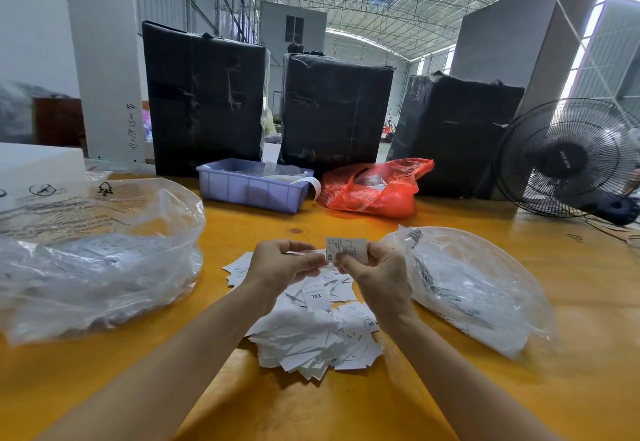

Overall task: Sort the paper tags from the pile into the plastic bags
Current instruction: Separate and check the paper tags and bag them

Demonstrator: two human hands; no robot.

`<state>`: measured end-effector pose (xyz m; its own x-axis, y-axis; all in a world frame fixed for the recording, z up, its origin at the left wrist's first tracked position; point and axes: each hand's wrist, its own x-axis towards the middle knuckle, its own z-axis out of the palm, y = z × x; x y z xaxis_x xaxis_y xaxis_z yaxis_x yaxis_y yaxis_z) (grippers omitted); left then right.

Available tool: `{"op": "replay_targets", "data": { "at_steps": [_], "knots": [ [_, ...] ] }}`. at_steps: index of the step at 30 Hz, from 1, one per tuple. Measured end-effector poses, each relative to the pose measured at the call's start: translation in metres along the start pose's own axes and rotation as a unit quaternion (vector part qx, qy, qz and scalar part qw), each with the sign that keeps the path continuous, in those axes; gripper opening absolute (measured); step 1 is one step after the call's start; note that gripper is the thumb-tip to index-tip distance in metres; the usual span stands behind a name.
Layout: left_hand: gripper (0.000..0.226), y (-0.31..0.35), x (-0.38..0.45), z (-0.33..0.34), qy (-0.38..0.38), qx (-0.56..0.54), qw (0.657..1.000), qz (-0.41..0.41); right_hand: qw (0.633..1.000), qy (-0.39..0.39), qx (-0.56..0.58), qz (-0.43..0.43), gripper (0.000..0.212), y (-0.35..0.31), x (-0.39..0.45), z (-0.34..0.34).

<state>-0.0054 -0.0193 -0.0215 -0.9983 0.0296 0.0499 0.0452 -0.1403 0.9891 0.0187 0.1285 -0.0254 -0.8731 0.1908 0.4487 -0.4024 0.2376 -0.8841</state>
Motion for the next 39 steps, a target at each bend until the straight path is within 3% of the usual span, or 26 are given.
{"op": "replay_targets", "data": {
  "at_steps": [20, 25, 30, 39],
  "knots": [
    [0.021, 0.0035, -0.0017, -0.0017, -0.006, -0.023, 1.000, -0.006, 1.000, -0.019, -0.001, 0.022, 0.008, 0.0024, 0.0016, 0.0015],
    [0.017, 0.0032, -0.0009, -0.0016, -0.011, -0.023, 1.000, -0.005, 0.992, -0.065, 0.015, 0.104, 0.010, 0.0030, 0.0031, 0.0008],
    [0.019, 0.0019, -0.0003, -0.0021, -0.004, 0.008, 1.000, 0.013, 0.958, -0.165, 0.051, 0.228, 0.009, 0.0036, 0.0055, -0.0038],
    [0.017, -0.0033, -0.0052, 0.0061, -0.009, 0.061, 0.998, 0.022, 0.971, -0.213, -0.012, 0.111, 0.019, 0.0005, 0.0026, -0.0020]
  ]
}}
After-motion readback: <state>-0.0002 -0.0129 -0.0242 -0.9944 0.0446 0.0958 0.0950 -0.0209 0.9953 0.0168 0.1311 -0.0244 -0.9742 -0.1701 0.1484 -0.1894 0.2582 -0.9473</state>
